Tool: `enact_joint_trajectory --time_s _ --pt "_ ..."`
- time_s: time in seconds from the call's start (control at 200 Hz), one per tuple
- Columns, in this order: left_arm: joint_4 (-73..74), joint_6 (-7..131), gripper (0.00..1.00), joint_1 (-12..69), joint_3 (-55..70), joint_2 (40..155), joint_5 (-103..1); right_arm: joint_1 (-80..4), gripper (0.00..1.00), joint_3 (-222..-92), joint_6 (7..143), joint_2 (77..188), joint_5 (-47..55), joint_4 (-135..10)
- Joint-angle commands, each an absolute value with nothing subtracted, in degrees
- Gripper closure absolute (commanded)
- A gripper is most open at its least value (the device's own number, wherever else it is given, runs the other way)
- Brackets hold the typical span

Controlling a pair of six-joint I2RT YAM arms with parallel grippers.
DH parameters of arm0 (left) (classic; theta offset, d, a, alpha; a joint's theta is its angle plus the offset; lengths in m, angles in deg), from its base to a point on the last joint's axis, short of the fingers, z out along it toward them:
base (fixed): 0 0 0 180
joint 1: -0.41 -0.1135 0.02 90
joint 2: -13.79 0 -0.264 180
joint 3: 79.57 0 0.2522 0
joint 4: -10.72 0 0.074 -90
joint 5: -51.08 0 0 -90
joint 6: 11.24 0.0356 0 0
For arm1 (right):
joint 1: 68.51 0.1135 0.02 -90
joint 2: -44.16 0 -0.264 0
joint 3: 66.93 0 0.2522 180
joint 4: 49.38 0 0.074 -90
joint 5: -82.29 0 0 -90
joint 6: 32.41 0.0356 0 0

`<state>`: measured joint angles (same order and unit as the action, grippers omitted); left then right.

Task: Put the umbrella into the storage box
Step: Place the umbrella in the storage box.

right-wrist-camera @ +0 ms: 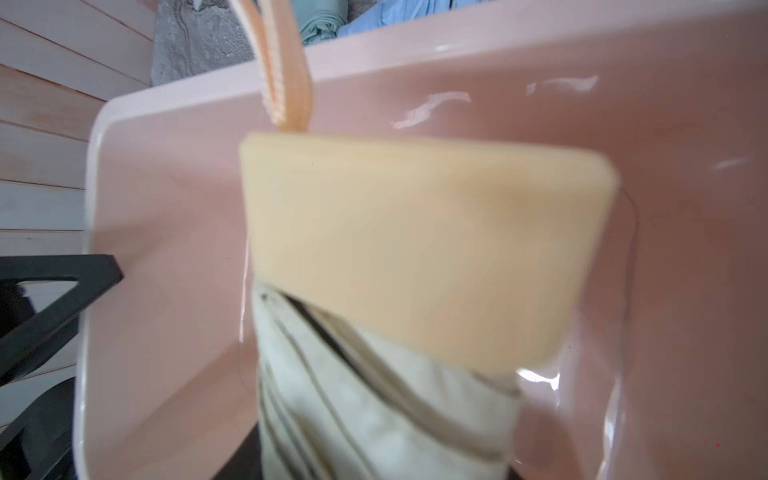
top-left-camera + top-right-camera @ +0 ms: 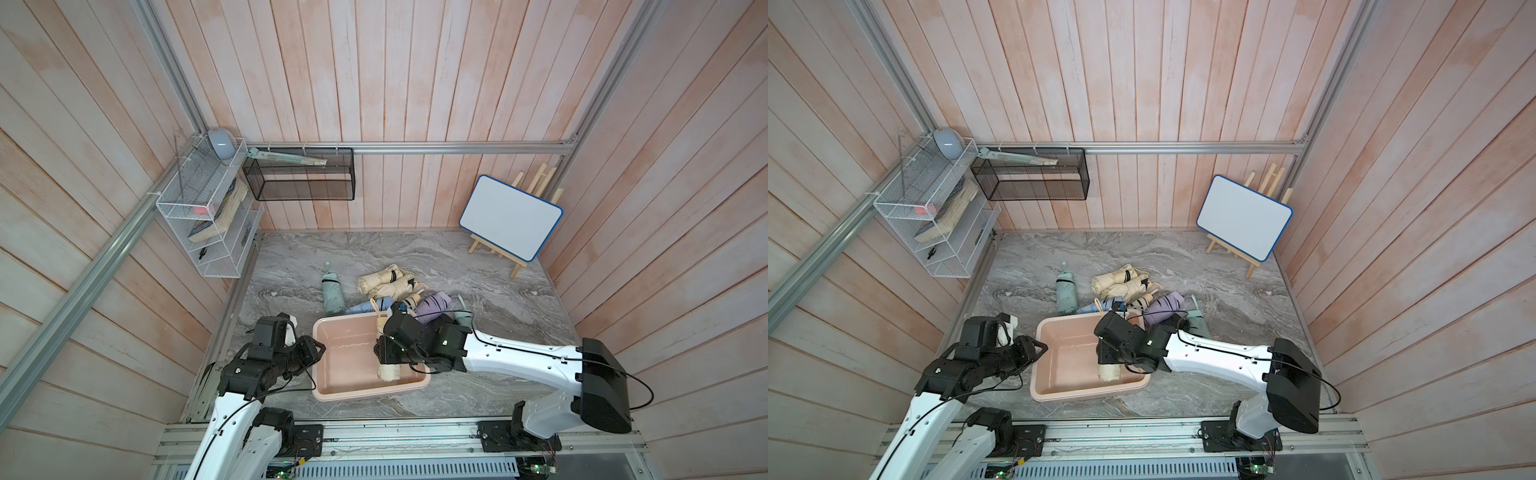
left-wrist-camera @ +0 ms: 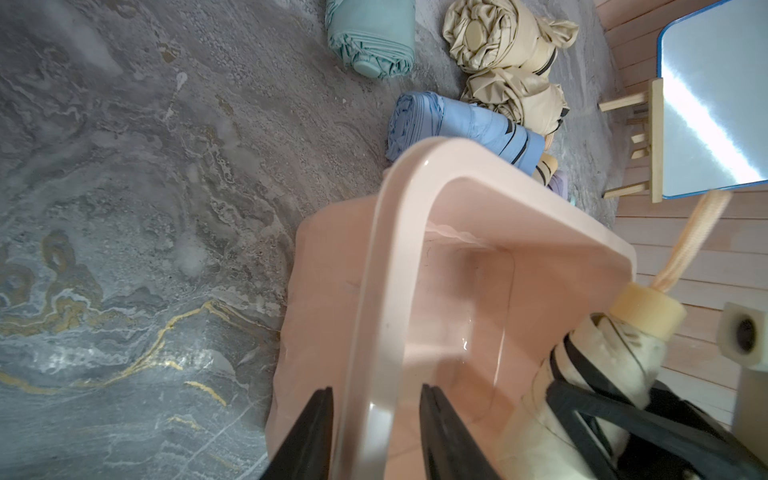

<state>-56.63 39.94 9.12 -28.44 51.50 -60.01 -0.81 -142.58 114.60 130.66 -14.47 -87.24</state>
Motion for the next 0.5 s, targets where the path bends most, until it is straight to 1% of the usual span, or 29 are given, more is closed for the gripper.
enact_joint_trajectory --time_s 0.0,0.195,0.495 --pt "-55.1 39.5 0.64 9.5 -29.0 50.9 -61.4 -0.4 0.91 -142.8 115.4 132.6 -18.0 -87.3" --pt "-54.1 39.3 0.66 9.7 -29.4 51.1 -61.5 -0.3 0.9 -141.6 116.8 135.4 -19.3 -87.4" --pt "-52.4 39.4 0.67 9.9 -30.3 52.0 -62.0 -0.1 0.83 -141.1 117.1 139.7 -21.4 -87.6"
